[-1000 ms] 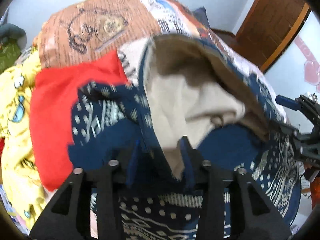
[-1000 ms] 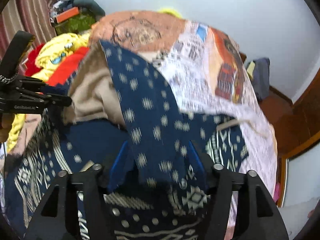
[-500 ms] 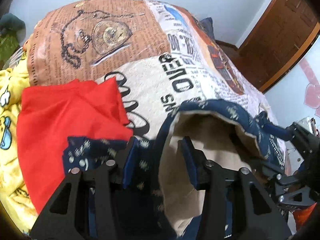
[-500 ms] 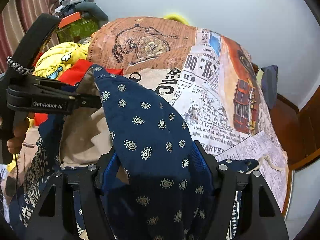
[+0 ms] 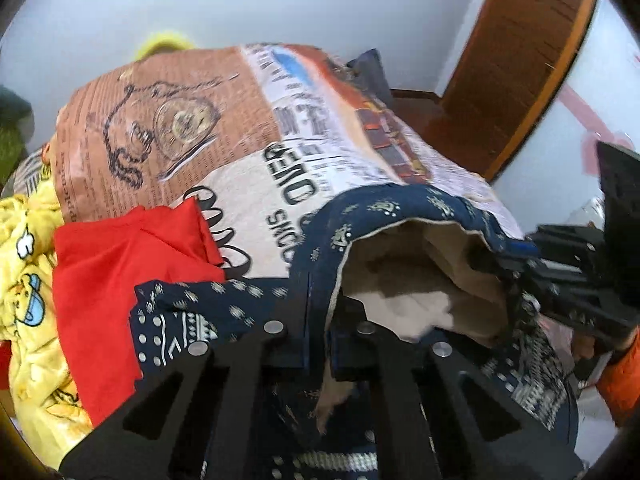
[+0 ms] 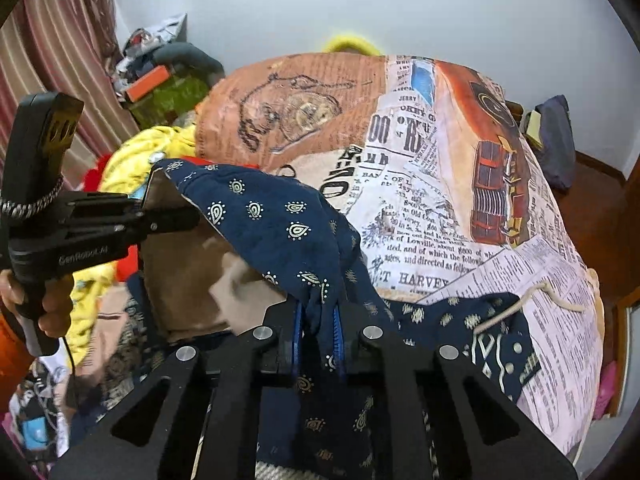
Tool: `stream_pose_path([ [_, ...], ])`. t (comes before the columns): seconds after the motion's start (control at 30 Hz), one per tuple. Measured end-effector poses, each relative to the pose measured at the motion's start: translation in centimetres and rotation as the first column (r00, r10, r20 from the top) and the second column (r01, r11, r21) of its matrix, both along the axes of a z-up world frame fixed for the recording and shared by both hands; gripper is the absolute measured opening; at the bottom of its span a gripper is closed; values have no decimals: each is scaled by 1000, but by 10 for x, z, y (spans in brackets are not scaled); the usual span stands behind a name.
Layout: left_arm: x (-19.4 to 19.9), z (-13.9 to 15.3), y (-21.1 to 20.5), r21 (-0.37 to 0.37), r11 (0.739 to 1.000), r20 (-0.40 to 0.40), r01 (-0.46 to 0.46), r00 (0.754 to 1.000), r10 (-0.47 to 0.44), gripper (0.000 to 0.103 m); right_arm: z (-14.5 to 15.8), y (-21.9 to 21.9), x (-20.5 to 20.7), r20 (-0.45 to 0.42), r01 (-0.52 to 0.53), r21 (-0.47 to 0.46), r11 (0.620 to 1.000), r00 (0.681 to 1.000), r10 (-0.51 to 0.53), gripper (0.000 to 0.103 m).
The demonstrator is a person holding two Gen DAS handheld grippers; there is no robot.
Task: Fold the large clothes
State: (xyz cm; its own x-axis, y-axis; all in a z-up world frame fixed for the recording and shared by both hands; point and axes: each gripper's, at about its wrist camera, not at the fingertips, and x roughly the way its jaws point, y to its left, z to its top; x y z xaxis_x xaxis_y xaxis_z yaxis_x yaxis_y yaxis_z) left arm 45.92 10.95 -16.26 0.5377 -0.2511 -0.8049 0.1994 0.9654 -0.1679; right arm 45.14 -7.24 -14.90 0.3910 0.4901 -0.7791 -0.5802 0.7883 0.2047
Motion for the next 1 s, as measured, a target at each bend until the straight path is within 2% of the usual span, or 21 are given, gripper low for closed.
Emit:
stream_pose_path([
  [0.2,-46,25,-22,17,997,36,76,996,-77,5,19,-16,-34,38,-51,-4,999,998,51,11],
  [0.4,-82,24,-38,15,990,13,139,990,-140,5,21,-28,-72,38,-96,-39,995,994,98,11],
  [0.63,-115,-8,-47,-4,980,-74,197,978,-196,5,0,-34,-103,-4,-137,-65,988,991,137,11],
  [0.7,-123,-22,-50,14,978,-100,207,974,-204,5,-8,-34,-108,-18,-141,-78,987,990,140,11],
  [0.77,-131,-38,-52,32,978,-132,204,971,-198,5,-19,-34,-111,-47,-147,-86,985,989,143,11],
  [0.87,-140,-63,-50,18,980,-188,196,964,-189,5,-32,-36,-115,-91,-150,-79,986,986,143,11],
  [1.0,-151,-85,-45,16,985,-220,173,961,-165,10,-50,-36,-116,-154,-162,-93,982,977,146,13],
])
